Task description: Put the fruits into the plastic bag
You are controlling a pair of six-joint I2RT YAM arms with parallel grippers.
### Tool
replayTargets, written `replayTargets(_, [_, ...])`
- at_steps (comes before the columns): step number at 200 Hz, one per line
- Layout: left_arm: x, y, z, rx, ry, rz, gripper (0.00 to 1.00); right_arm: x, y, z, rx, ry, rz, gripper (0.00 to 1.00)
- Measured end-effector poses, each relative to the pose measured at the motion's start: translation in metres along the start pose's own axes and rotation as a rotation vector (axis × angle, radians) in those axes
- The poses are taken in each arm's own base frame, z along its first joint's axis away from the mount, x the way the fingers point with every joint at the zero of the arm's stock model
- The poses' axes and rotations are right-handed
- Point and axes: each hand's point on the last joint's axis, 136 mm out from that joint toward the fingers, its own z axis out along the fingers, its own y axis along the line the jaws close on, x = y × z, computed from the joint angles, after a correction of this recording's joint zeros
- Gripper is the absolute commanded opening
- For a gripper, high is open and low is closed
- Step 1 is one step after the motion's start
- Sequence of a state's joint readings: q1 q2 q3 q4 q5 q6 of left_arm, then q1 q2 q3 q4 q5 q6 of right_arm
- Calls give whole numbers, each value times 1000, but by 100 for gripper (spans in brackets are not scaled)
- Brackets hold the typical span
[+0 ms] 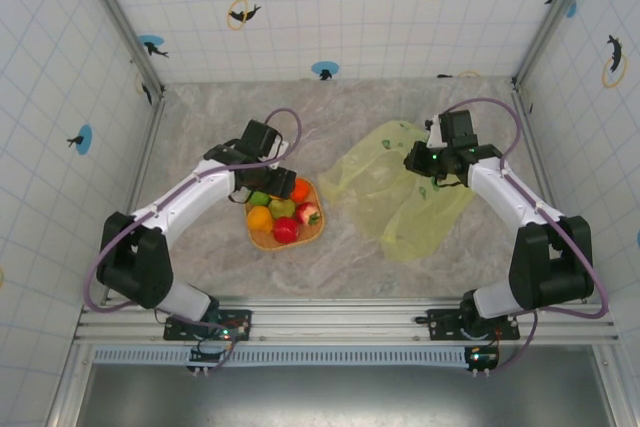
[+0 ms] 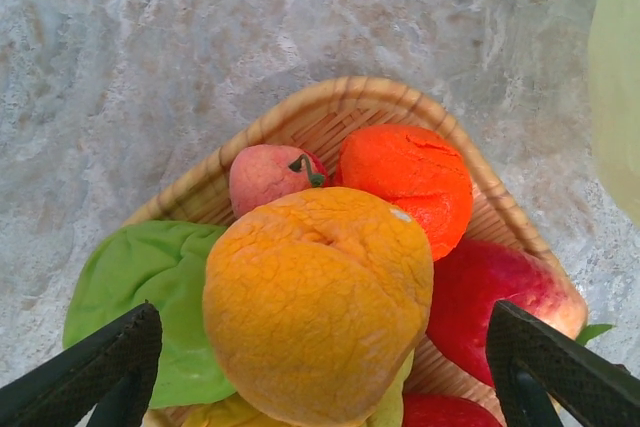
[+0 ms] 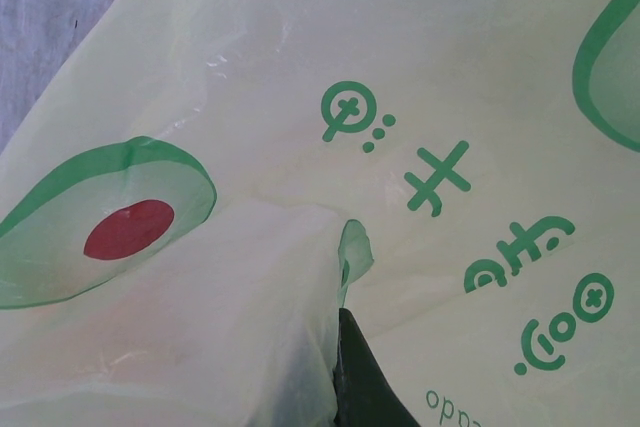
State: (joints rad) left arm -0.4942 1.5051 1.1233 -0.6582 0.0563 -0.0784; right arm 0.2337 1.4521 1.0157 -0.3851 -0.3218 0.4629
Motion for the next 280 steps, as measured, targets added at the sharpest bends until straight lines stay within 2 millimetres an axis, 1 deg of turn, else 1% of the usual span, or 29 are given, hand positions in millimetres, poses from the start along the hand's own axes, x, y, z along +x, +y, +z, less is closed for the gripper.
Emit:
replayTargets(24, [-1,-3,5,-1,13,12,81,0,-1,1,1,-5,-2,0])
replayTargets(54, [3,-2,14,-15,40,18,83,7,-6,3,6,1,2,0])
replayTargets(86, [3,-1,17,-30,43,24,83,12,-8,2,8,3,3,0])
replayTargets(119, [-1,-2,16,-35,30,30,81,10,-6,0,0,-13,-3,0])
replayTargets(160, [-1,2,22,-59,44,49,80,8,-5,-1,-5,-23,-7,0])
replayTargets(236, [-2,3,23,-64,44,57,58,8,-4,-2,-5,-24,-4,0])
replayTargets(280, [-11,1,19,-61,17,56,49,8,-4,-2,-5,-25,0,0])
